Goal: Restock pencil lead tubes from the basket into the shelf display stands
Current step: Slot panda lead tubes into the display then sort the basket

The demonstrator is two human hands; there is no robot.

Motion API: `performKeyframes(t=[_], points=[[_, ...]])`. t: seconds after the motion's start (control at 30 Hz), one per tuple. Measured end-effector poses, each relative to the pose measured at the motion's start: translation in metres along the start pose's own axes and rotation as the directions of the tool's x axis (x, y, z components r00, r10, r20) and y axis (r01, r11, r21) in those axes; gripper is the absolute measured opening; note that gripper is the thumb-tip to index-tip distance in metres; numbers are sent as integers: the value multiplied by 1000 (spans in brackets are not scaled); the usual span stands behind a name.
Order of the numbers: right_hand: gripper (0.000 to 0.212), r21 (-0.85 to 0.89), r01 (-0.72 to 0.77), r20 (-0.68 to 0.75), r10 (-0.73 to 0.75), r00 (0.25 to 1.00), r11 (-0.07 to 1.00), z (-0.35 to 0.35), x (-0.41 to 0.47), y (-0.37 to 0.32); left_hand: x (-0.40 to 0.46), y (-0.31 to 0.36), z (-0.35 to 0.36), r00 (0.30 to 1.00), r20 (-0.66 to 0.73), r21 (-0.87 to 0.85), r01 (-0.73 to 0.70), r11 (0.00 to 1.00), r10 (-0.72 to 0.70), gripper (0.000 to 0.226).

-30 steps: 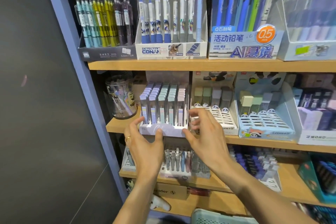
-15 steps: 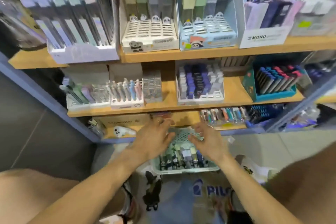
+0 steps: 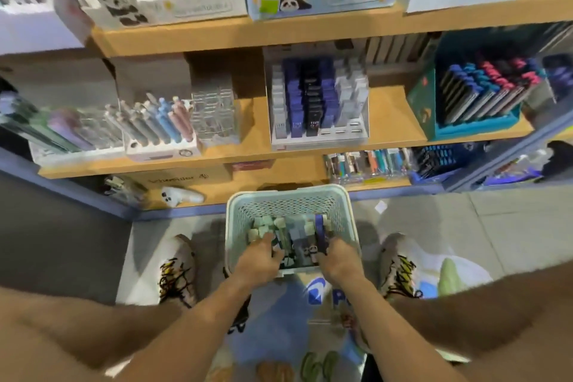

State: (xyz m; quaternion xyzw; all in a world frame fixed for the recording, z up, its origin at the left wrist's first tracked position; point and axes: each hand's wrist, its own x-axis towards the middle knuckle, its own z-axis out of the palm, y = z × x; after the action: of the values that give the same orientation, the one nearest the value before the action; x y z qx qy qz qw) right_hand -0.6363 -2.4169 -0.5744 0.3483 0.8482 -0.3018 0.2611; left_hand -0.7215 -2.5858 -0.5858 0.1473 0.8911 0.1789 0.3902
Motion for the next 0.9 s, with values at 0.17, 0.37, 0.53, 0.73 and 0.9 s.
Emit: performKeyframes(t=[0.17,0.37,0.53,0.73,0.9], points=[[35,-5,-56,78,56,995,998,6,28,-12,29,8,28,995,94,-104,46,993,-36,43],[35,-3,-151,-14,151,988,989,35,73,-13,70,14,39,988,150,-346,97,933,-47,21],[47,436,-302,-129,392,911,848,59,97,-20,105,22,71,965,219,-607,249,754,-142,17],[37,359,-210,-103,262,959,909,51,99,-15,115,36,86,924,284,-771,379,512,-256,22],[36,330,-142,-118,189,975,933,52,107,-10,121,34,88,912,310,-779,406,477,-269,27]])
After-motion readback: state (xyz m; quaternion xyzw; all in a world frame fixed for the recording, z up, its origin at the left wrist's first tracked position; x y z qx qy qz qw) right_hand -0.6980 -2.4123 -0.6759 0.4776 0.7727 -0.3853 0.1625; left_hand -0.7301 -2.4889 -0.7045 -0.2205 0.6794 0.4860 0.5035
